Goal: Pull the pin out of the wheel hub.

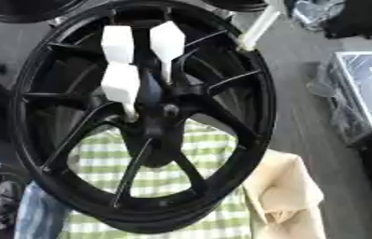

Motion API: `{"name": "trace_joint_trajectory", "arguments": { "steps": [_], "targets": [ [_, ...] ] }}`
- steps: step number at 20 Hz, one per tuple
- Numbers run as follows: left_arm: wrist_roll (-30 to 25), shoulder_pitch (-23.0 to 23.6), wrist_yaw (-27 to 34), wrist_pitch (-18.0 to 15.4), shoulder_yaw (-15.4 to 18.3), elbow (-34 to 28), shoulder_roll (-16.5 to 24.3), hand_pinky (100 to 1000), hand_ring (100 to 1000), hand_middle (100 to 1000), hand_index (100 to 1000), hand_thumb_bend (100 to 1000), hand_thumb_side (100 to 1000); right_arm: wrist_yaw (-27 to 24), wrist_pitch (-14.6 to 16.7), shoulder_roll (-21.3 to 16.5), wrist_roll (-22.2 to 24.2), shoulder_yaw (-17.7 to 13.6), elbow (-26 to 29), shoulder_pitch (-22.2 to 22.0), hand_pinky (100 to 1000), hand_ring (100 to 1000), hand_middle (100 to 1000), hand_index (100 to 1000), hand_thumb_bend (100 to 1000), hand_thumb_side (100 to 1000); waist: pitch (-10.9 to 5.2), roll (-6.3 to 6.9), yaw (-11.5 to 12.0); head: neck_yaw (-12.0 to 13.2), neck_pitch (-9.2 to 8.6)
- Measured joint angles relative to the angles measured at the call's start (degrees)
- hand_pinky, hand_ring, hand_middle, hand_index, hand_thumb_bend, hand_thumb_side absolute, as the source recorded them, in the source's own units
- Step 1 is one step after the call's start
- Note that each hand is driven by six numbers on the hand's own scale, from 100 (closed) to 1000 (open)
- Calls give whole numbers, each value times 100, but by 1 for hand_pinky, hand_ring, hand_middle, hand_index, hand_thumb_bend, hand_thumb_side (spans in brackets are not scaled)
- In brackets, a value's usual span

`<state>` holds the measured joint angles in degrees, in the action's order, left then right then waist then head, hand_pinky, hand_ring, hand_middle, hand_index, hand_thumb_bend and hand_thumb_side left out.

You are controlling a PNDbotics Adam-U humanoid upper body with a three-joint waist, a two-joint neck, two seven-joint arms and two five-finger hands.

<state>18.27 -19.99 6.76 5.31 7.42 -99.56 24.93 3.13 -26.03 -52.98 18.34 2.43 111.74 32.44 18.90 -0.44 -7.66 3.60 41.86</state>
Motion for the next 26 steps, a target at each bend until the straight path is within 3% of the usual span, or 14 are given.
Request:
{"name": "trace_joint_trajectory", "arguments": {
  "steps": [4,6,9,13,16,21,26],
  "targets": [
    [101,26,0,-8,91,-1,10,754,786,702,723,101,838,203,-341,59,-387,-635,-482,-624,734,565,373,602,100,119,82,69,-150,192,-119],
    [125,26,0,-6,116,-3,26,754,786,702,723,101,838,359,-381,256,-567,-926,-747,-904,751,623,472,693,100,100,96,82,-177,248,-157],
    [129,21,0,-6,121,-4,26,755,786,703,724,101,838,611,-253,579,-830,-1353,-1059,-1330,848,820,740,891,100,131,104,99,-169,288,-220],
    [118,-26,0,-2,117,-6,26,755,786,703,724,103,839,861,-5,962,-1198,-1737,-1242,-1924,869,852,796,927,120,234,104,97,-68,281,-279],
    [91,-40,0,-1,84,-6,24,756,787,703,724,103,840,881,78,1171,-1498,-1859,-1192,-2419,868,850,800,930,113,212,103,95,12,248,-296],
    [20,-69,1,6,22,-6,17,757,787,704,725,105,842,669,114,1366,-1973,-1978,-704,-3168,867,850,826,942,124,170,82,79,129,152,-293],
    [-56,-77,3,20,-31,-6,-30,758,788,704,725,103,843,453,43,1394,-2437,-1995,-186,-3662,870,857,837,948,191,272,49,65,214,49,-267]
  ]
}}
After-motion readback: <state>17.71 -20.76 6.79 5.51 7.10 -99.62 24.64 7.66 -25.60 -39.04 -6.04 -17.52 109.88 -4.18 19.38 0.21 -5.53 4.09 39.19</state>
